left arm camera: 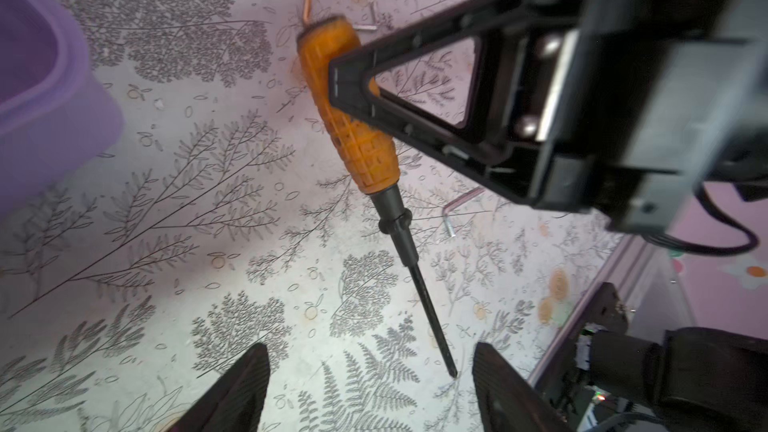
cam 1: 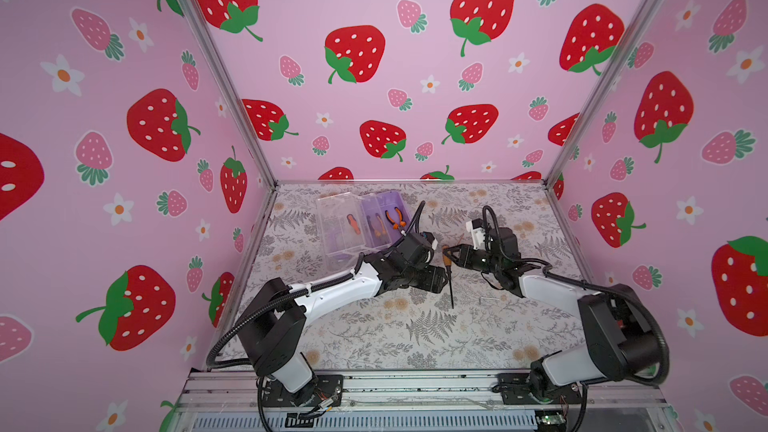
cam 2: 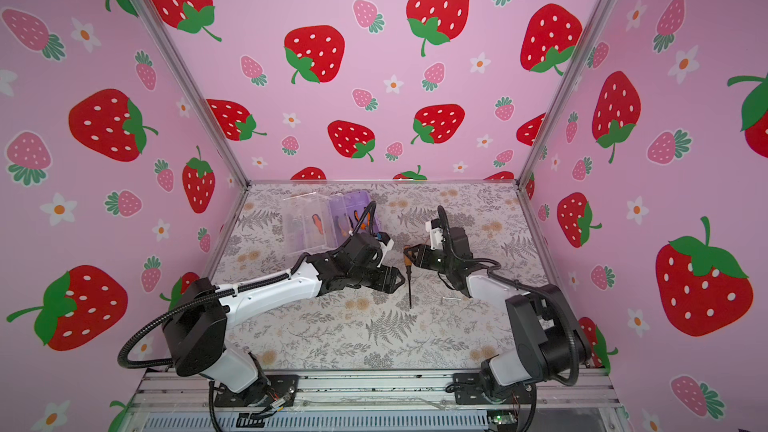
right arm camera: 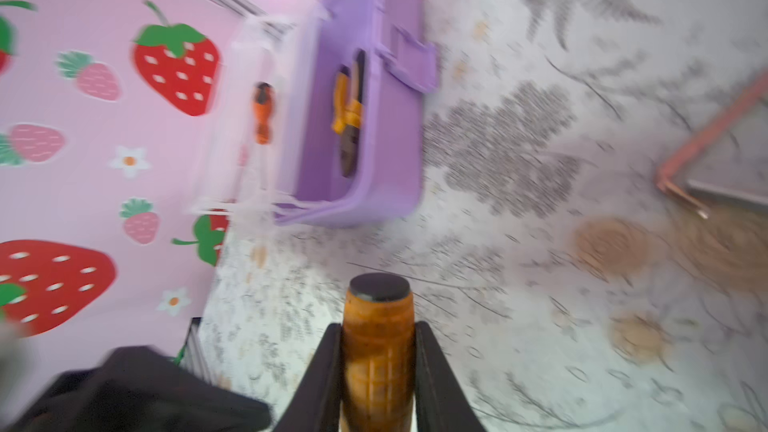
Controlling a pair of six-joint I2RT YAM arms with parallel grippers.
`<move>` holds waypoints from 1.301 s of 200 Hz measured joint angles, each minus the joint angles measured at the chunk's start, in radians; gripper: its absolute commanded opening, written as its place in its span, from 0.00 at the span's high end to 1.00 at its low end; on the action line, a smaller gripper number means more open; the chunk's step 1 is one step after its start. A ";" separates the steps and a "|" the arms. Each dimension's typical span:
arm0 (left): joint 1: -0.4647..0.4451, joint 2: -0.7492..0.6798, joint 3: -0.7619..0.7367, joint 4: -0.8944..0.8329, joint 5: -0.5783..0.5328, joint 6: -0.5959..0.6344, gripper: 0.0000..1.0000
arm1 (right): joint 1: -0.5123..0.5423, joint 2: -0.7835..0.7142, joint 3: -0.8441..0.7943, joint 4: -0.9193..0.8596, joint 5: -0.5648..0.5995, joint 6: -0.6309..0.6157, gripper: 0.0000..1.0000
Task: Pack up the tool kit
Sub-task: 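Grasp the yellow screwdriver handle with the left gripper while the right releases it, then carry the yellow screwdriver over the lavender box with the left gripper while the right withdraws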
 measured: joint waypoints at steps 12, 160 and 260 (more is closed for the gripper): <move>0.012 -0.008 -0.009 0.038 0.040 -0.023 0.19 | 0.002 -0.042 0.000 0.040 -0.024 0.016 1.00; 0.079 -0.026 -0.053 0.277 0.219 -0.221 0.92 | 0.077 -0.132 -0.034 0.147 -0.101 0.128 1.00; 0.216 -0.017 0.089 0.009 0.089 -0.186 1.00 | 0.043 -0.250 -0.035 0.068 0.022 0.060 0.35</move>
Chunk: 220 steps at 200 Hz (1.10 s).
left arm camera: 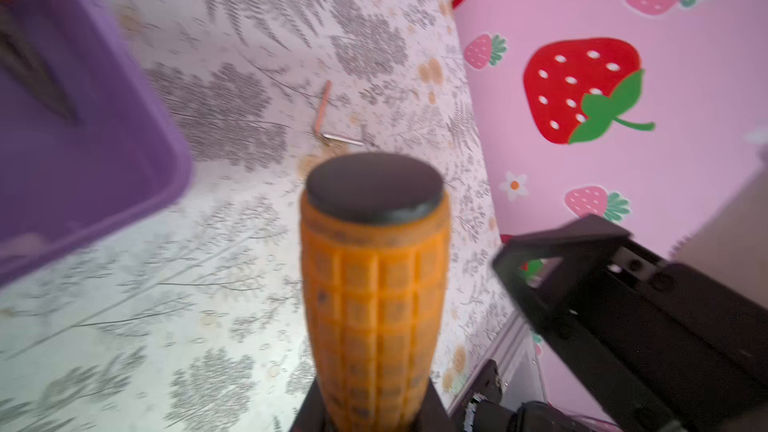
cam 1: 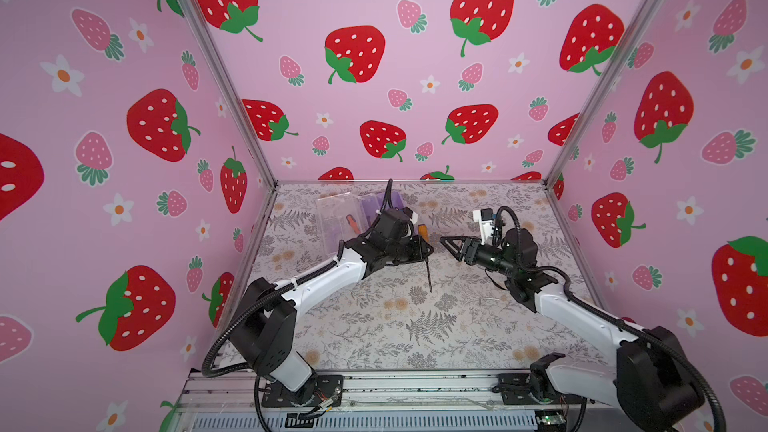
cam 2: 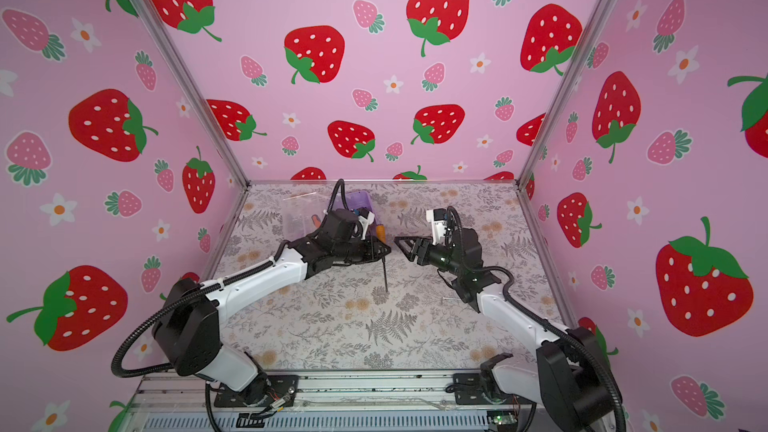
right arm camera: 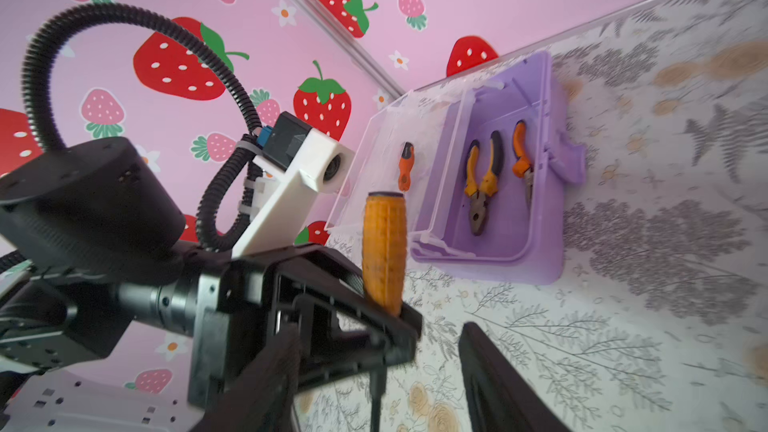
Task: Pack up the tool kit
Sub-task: 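Carry the yellow screwdriver over the lavender box with the left gripper while the right withdraws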
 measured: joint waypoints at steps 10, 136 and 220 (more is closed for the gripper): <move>0.048 0.011 0.041 -0.050 -0.031 0.009 1.00 | -0.014 -0.036 0.000 -0.028 0.033 -0.018 0.35; 0.293 0.359 0.363 -0.316 -0.236 0.029 1.00 | -0.094 -0.145 -0.092 -0.154 0.115 -0.079 0.33; 0.354 0.413 0.515 -0.370 -0.240 0.053 1.00 | -0.102 -0.140 -0.122 -0.158 0.107 -0.082 0.33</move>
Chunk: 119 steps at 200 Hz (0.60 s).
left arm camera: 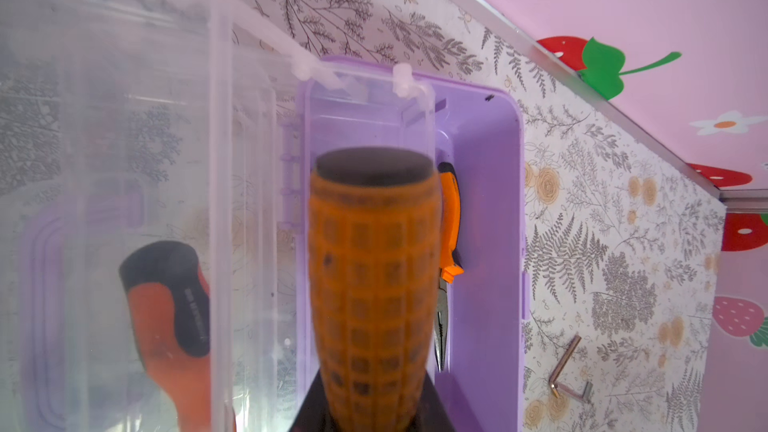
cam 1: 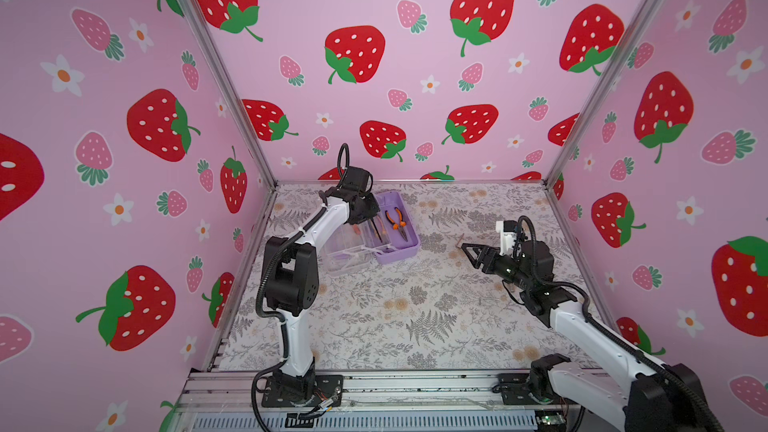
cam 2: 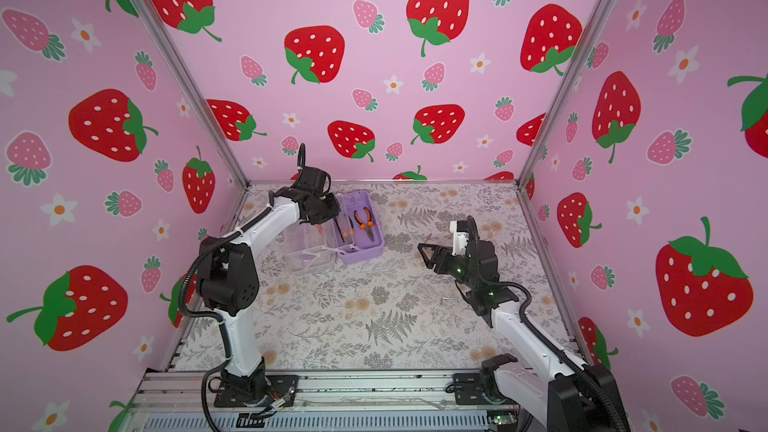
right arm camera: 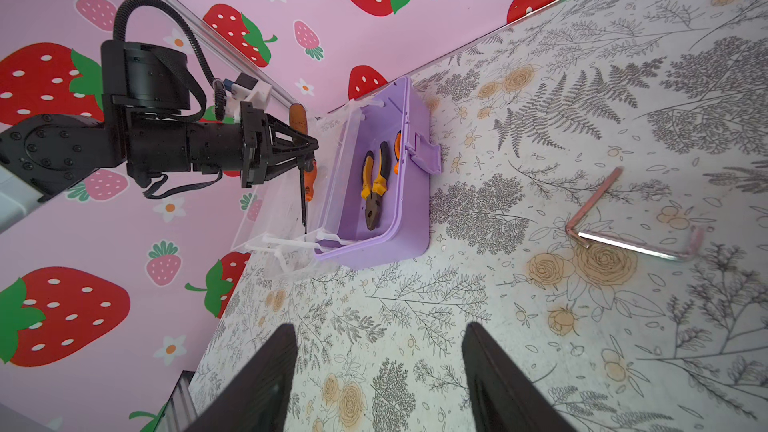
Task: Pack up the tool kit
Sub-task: 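Carry the yellow screwdriver over the lavender box with the left gripper while the right withdraws, then lower the yellow screwdriver into the box with the left gripper while the right reaches out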
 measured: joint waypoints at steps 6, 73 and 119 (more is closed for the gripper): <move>0.003 0.007 0.010 -0.004 -0.002 0.005 1.00 | 0.000 0.000 0.000 0.000 0.000 0.000 0.33; 0.003 0.117 0.084 -0.046 -0.012 0.039 0.61 | -0.006 -0.002 0.000 -0.009 -0.002 -0.003 0.33; 0.003 0.095 0.084 -0.037 0.002 0.042 0.36 | -0.008 -0.010 0.006 -0.065 0.028 -0.029 0.31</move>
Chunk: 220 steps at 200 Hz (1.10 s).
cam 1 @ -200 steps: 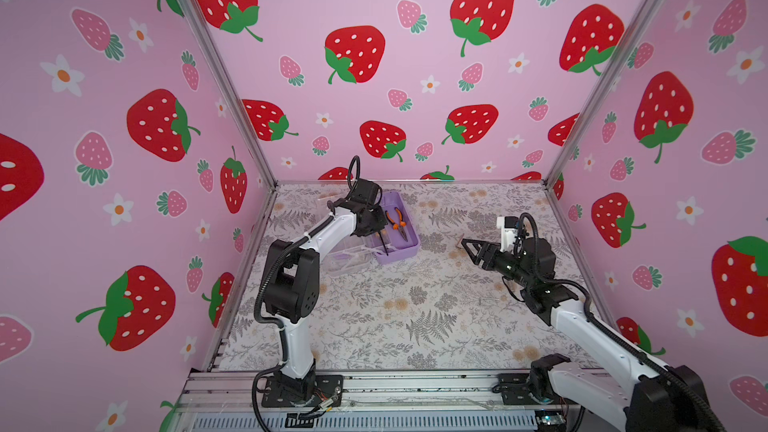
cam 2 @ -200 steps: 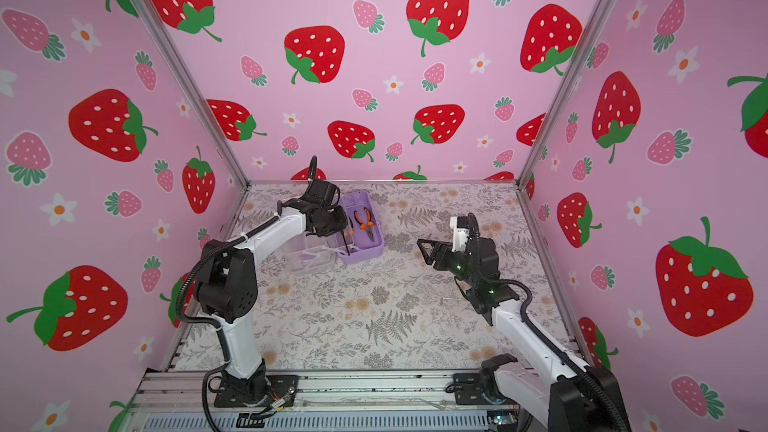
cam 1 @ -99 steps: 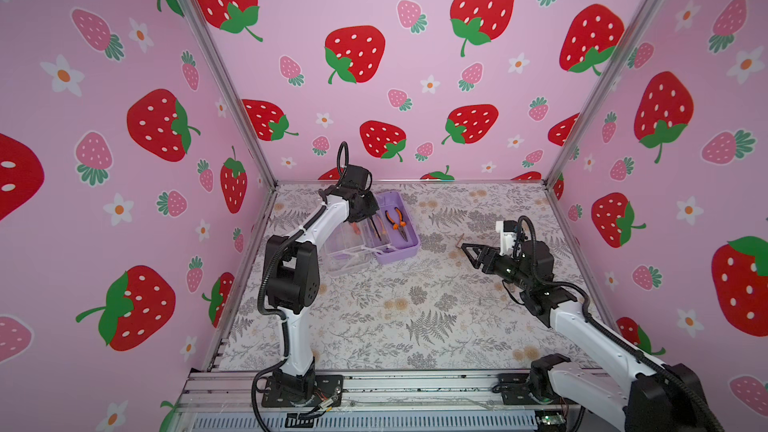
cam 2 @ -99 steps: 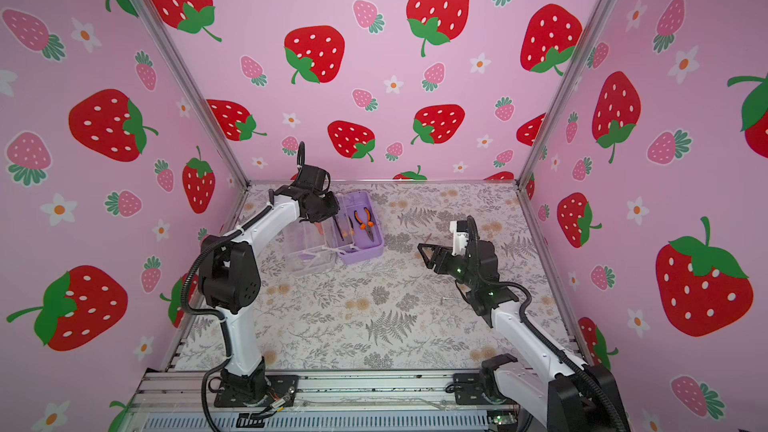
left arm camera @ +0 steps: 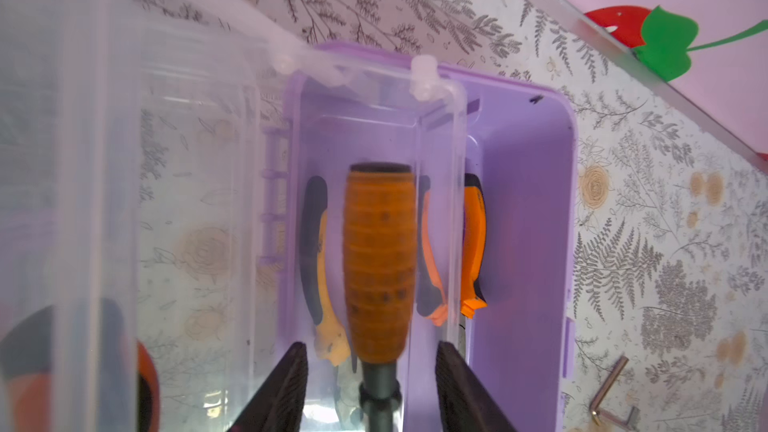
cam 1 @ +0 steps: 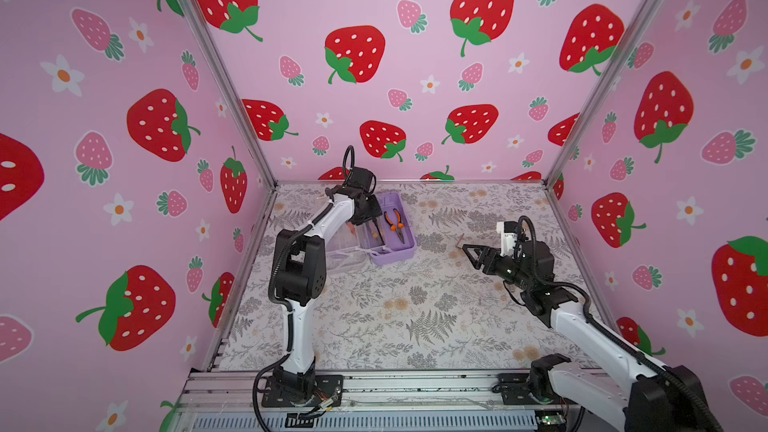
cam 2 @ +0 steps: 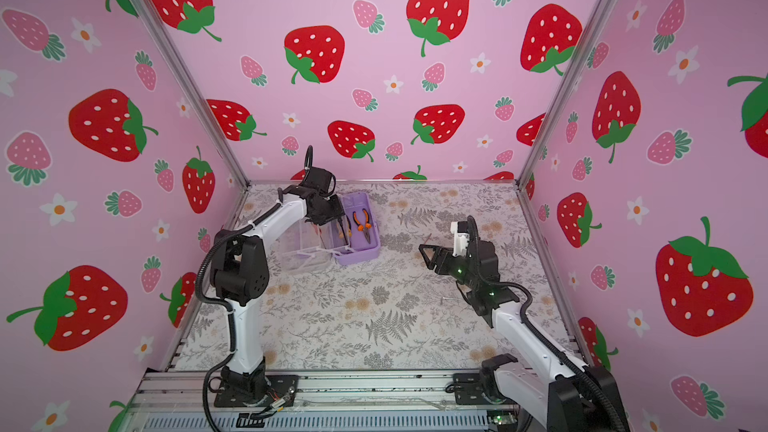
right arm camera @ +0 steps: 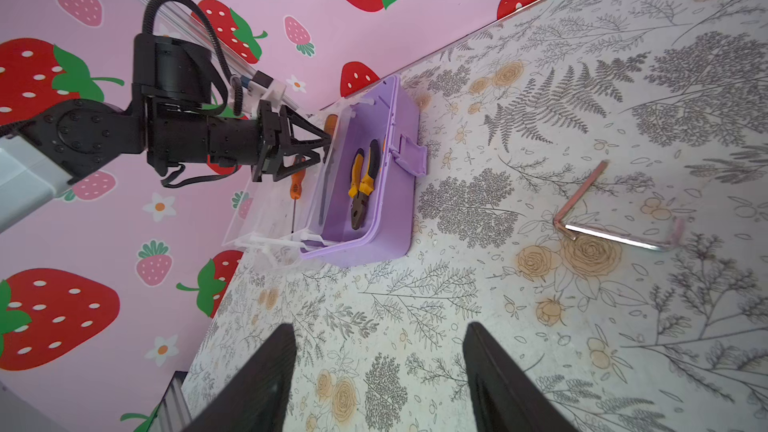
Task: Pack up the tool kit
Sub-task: 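Lower the yellow screwdriver into the box with the left gripper while the right reaches out, then close the right gripper on the copper L-shaped hex key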
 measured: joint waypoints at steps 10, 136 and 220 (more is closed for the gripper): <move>0.000 -0.024 -0.010 0.001 0.004 -0.002 0.34 | -0.001 -0.003 0.016 -0.058 0.050 -0.028 0.30; -0.258 -0.699 -0.473 0.228 0.050 -0.003 0.33 | 0.043 0.303 0.216 -0.401 0.613 -0.276 0.48; -0.318 -0.869 -0.832 0.202 0.118 0.050 0.50 | 0.082 0.718 0.526 -0.367 0.544 -0.356 0.66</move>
